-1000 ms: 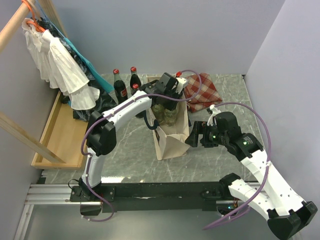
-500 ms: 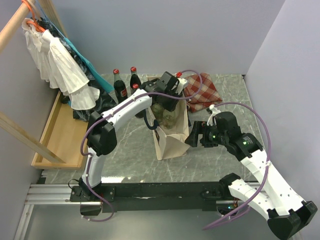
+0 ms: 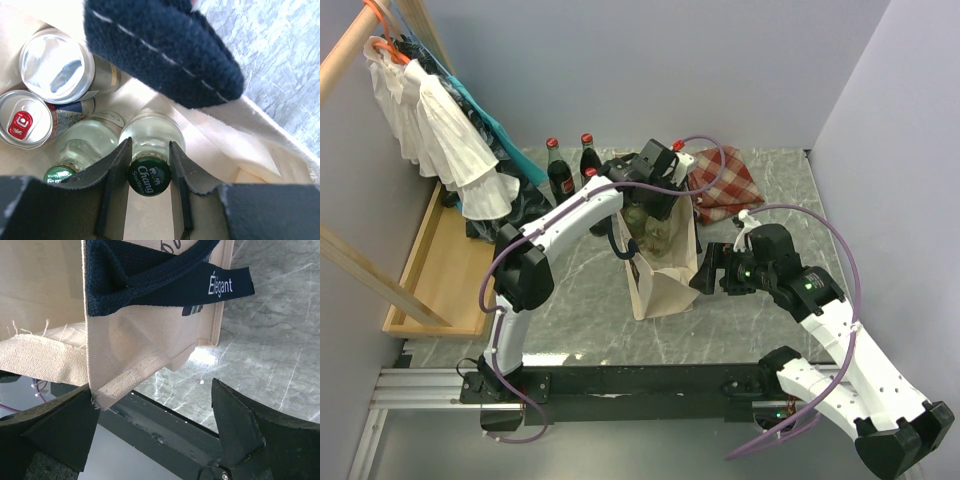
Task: Take the beverage out of the canvas bag
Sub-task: Take out the drink from the canvas bag.
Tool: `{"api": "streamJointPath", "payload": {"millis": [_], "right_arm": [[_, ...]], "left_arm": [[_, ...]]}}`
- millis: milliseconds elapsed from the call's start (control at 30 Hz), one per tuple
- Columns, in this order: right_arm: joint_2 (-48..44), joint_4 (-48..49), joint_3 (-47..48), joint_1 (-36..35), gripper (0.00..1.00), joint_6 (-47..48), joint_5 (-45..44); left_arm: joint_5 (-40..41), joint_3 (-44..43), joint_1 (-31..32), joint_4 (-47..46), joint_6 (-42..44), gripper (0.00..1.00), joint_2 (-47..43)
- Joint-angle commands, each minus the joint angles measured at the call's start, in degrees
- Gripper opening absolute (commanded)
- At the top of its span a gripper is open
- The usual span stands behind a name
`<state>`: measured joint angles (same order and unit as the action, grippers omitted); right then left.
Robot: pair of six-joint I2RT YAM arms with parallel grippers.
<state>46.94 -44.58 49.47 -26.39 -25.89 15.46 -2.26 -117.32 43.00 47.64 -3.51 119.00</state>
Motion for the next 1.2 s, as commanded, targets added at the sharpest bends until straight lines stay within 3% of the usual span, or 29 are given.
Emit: {"api": "streamJointPath", "payload": {"millis": [0, 367, 1167], "right_arm": [[0.2, -1.7, -0.3, -0.6, 0.93, 1.3, -0.9], [1.0, -1.4, 0.1, -0.6, 0.92, 1.3, -0.7], [-0.3, -0.9, -1.3, -0.6, 0.92, 0.9, -1.0]], "left_arm": [[3.7, -4.8, -0.3, -6.7, 1.8, 0.01, -5.4], [4.6, -2.3, -0.2, -12.0, 0.7, 0.01, -10.6], [2.0, -4.9, -0.2, -12.6, 0.1, 0.01, -14.4]]}}
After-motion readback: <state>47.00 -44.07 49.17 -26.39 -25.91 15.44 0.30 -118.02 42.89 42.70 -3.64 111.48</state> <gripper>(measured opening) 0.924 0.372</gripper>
